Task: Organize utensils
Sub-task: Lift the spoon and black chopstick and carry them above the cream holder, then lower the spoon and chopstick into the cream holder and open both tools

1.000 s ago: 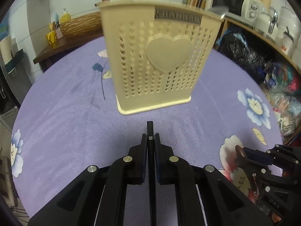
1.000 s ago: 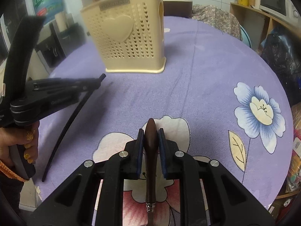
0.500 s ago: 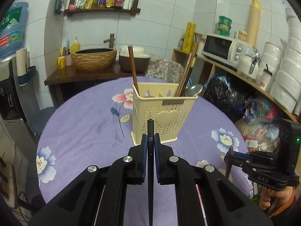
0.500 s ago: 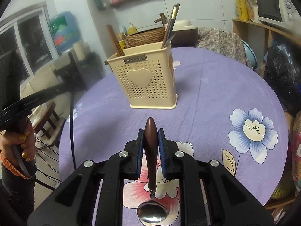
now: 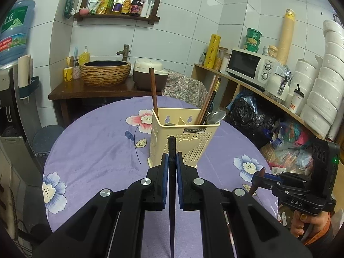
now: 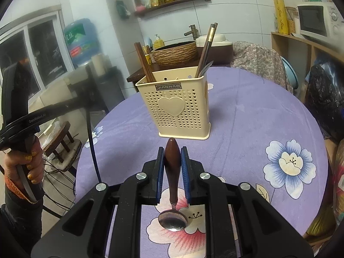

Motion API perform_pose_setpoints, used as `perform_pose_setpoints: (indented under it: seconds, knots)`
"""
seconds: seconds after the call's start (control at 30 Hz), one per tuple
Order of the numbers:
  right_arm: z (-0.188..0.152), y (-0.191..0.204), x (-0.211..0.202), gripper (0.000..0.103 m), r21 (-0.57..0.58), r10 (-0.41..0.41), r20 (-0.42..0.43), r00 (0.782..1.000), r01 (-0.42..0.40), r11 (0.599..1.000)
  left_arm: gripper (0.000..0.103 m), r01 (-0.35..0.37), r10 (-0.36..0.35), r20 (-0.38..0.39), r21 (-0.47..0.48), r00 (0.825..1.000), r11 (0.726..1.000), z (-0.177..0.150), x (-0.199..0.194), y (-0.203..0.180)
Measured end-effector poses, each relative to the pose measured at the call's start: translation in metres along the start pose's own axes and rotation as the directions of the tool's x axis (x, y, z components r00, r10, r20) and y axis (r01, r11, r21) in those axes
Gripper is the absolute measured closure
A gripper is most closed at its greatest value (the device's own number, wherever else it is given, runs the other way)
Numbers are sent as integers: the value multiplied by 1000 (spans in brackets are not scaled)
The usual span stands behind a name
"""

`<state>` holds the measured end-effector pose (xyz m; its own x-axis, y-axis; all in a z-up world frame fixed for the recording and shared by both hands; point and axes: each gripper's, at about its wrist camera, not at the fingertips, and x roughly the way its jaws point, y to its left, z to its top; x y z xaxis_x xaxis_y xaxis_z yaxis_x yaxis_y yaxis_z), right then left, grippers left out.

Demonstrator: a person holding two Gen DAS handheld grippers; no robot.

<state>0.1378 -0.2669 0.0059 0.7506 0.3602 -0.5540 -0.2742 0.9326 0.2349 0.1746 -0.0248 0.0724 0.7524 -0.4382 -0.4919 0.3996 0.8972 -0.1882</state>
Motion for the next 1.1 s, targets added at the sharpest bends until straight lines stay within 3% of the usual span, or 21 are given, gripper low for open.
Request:
perform_pose_setpoints:
  seconds: [0.47,0.7,0.93,1.1]
  knots:
    - [12,14,2,87,-49,25,-8,1000,-26,998,95,39,-39,3,6,999,999,9,-4,-3]
    - [36,22,-4,87,-82,43,13,999,-42,996,95,43,-44,18,29,999,999,25,-8,-6]
    - [109,27,-25,87,-104,27,136,990,-13,994,95,22,-29,144,52,989,998,93,-30,-15]
    - [173,33,-36,87,-102,-20,256,967,47,994,95,-29,11,277,58,961,998,150,-41,-27]
